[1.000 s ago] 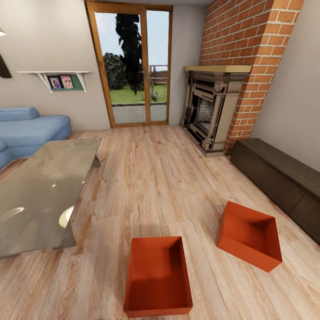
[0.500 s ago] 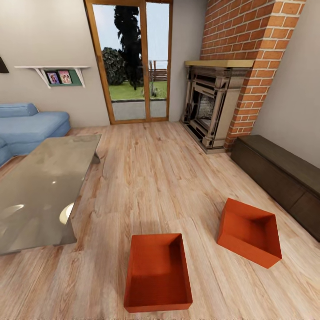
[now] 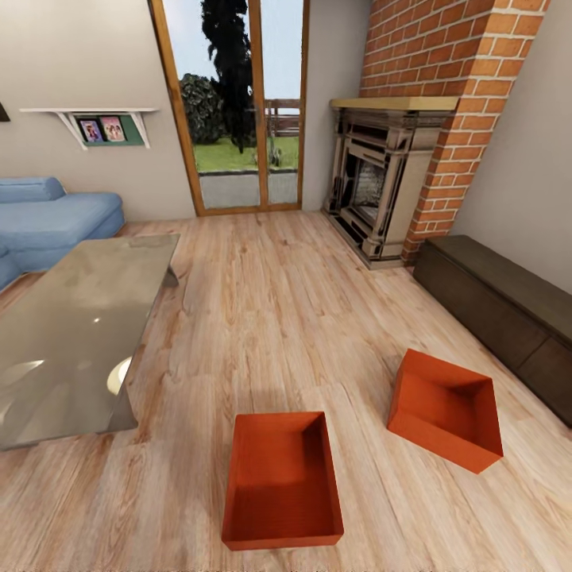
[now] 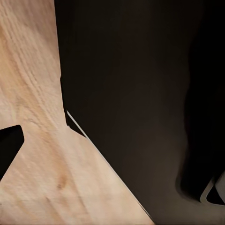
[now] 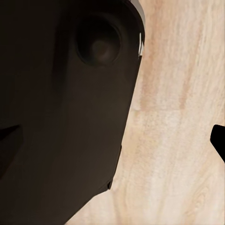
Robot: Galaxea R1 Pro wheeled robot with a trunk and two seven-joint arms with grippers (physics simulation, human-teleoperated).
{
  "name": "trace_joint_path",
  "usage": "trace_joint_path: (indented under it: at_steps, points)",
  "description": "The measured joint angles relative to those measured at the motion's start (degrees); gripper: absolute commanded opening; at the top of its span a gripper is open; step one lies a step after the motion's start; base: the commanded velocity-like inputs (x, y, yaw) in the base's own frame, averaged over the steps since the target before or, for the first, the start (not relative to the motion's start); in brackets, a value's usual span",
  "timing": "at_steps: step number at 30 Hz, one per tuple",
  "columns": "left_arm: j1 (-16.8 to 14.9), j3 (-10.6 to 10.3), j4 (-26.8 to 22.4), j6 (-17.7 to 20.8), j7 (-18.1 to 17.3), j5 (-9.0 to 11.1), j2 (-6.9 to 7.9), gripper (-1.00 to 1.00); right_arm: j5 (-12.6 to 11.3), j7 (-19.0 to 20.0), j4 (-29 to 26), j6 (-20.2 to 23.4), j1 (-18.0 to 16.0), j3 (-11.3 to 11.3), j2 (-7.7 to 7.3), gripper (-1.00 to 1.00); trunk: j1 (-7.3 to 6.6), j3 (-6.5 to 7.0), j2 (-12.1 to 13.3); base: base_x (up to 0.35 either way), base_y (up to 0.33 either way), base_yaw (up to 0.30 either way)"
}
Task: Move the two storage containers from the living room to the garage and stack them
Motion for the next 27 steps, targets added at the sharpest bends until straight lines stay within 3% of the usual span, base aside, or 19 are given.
trace_joint_path:
  at_steps: [27]
  points:
    - [0.0,0.0,0.0,0.0,0.0,0.0,0.01,1.0,0.1,0.0,0.0,0.0,0.0,0.0,0.0,1.0,0.0,-2.52,0.0,0.0,0.0,0.0]
